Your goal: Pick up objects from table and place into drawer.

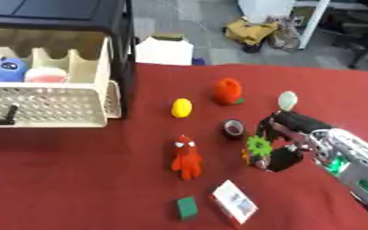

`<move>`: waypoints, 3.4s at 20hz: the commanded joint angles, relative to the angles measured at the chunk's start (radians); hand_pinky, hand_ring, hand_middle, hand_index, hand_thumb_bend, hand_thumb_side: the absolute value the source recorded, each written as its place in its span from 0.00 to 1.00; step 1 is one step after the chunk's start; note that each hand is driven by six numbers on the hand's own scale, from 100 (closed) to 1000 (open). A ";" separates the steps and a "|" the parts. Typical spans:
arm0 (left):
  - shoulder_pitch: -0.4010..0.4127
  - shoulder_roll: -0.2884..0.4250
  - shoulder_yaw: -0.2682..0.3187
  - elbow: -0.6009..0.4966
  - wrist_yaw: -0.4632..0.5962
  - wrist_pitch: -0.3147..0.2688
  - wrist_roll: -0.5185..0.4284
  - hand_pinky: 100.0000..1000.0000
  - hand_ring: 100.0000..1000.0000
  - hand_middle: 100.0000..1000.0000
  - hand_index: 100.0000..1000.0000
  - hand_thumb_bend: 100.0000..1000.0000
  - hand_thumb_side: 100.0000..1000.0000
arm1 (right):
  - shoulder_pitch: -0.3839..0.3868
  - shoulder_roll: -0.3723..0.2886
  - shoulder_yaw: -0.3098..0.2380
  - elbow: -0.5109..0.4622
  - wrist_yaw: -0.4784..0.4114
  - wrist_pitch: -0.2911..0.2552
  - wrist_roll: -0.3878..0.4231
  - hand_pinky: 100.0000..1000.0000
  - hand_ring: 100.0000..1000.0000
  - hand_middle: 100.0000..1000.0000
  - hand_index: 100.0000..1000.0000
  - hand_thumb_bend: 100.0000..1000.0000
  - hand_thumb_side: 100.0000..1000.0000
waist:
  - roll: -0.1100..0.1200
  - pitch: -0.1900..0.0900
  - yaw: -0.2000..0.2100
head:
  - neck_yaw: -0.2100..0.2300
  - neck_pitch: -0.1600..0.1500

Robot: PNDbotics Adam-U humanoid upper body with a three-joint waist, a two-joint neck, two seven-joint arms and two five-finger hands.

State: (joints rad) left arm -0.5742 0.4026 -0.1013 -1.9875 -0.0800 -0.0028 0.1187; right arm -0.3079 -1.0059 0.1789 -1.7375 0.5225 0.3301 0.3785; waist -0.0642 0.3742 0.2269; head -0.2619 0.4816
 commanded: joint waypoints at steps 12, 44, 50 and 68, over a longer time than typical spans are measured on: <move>-0.012 0.011 0.008 -0.012 -0.003 0.003 -0.006 0.35 0.26 0.31 0.75 0.00 1.00 | -0.004 -0.030 -0.016 -0.032 -0.056 0.021 -0.049 0.45 0.56 0.38 0.49 0.03 0.25 | 0.003 -0.025 -0.003 | 0.003 -0.007; 0.007 0.022 0.016 -0.012 0.011 0.013 0.000 0.35 0.26 0.32 0.75 0.00 1.00 | -0.022 -0.164 -0.066 -0.262 -0.120 0.051 -0.108 0.40 0.51 0.29 0.41 0.00 0.34 | -0.011 -0.104 -0.024 | 0.027 0.036; 0.012 0.021 0.013 -0.012 0.012 0.017 -0.003 0.35 0.26 0.32 0.75 0.00 1.00 | -0.081 -0.181 -0.078 -0.263 -0.169 0.024 -0.123 0.39 0.50 0.27 0.40 0.00 0.37 | -0.023 -0.114 -0.012 | 0.029 0.038; 0.004 0.008 -0.017 -0.012 0.015 0.023 -0.040 0.35 0.26 0.31 0.75 0.00 1.00 | -0.362 -0.120 -0.076 -0.263 -0.250 0.082 -0.125 0.34 0.47 0.23 0.38 0.04 0.42 | -0.065 -0.112 0.051 | 0.004 0.017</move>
State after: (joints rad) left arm -0.5552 0.4024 -0.1199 -1.9875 -0.0663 0.0212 0.0839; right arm -0.6538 -1.1074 0.1175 -1.9889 0.2792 0.4047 0.2547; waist -0.1365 0.2783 0.2800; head -0.2526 0.5112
